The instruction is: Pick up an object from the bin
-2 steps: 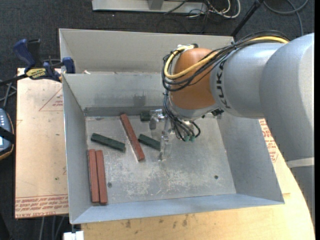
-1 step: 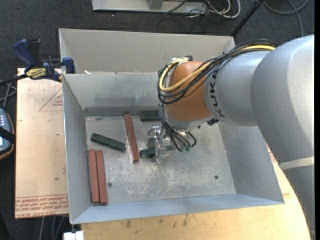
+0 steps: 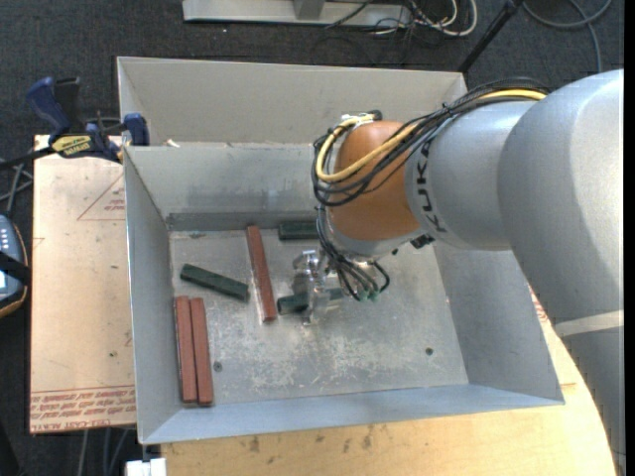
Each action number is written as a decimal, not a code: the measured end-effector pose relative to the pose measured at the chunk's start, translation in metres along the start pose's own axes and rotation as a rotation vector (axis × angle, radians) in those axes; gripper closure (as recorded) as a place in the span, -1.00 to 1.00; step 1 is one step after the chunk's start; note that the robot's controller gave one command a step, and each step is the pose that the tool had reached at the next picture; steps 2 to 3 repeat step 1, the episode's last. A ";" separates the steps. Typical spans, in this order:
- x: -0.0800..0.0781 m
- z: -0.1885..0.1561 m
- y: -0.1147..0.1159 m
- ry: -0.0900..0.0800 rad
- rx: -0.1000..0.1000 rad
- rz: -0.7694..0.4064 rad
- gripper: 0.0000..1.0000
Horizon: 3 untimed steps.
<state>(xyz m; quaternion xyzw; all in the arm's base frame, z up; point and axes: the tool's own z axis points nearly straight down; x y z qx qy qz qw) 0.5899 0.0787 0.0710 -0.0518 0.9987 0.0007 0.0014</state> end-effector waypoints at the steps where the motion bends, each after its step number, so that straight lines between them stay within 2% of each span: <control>1: -0.013 -0.133 -0.013 -0.001 0.000 0.030 1.00; 3: -0.013 -0.133 -0.013 -0.001 0.000 0.030 1.00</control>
Offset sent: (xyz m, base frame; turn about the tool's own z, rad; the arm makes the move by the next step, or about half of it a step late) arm 0.0000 0.0000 0.0000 0.0000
